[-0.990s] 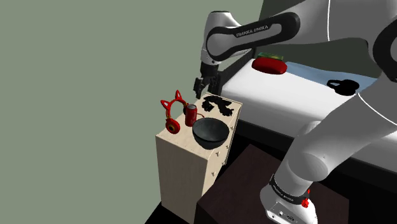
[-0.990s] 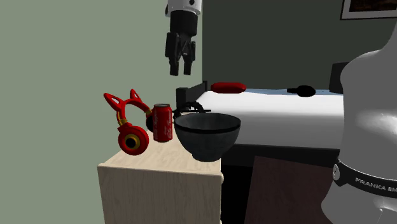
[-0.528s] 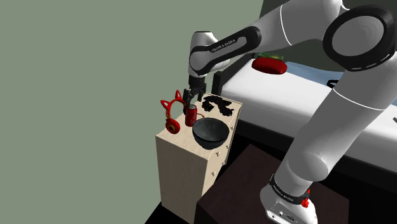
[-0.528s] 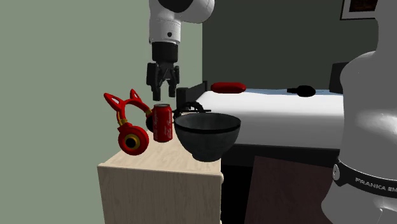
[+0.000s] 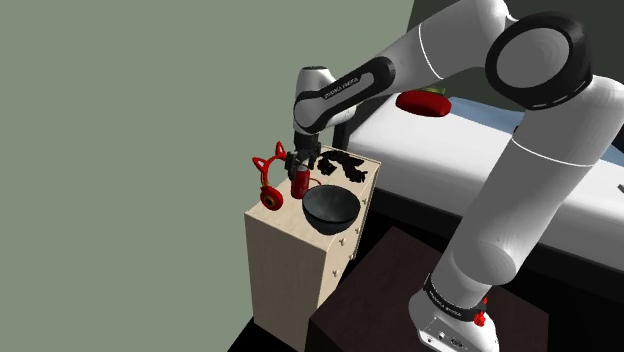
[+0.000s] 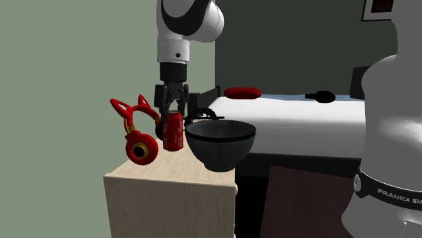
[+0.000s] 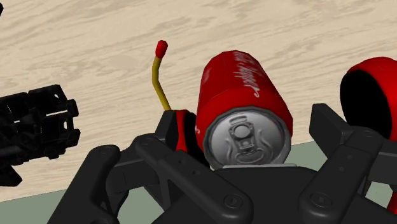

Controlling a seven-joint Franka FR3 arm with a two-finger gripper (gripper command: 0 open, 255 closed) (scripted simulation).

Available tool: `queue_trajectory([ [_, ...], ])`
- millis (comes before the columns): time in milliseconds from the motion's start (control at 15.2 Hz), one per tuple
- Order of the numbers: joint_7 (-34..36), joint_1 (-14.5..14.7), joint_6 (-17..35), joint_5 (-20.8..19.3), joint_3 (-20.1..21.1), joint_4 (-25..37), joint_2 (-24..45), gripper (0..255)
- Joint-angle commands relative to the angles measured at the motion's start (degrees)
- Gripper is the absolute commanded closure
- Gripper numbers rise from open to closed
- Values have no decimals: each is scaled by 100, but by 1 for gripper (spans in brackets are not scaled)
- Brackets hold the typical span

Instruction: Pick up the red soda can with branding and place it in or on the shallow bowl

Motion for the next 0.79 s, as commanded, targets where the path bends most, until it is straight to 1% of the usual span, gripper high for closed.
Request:
queue_trajectory([
  [0, 11, 6, 71, 2, 6, -35, 32, 0],
  [396, 10, 6, 70, 1, 6, -35, 32, 0],
  [462, 10, 6, 70, 1, 6, -35, 32, 255],
  [726, 12, 7, 74, 2, 7, -34, 37, 255],
])
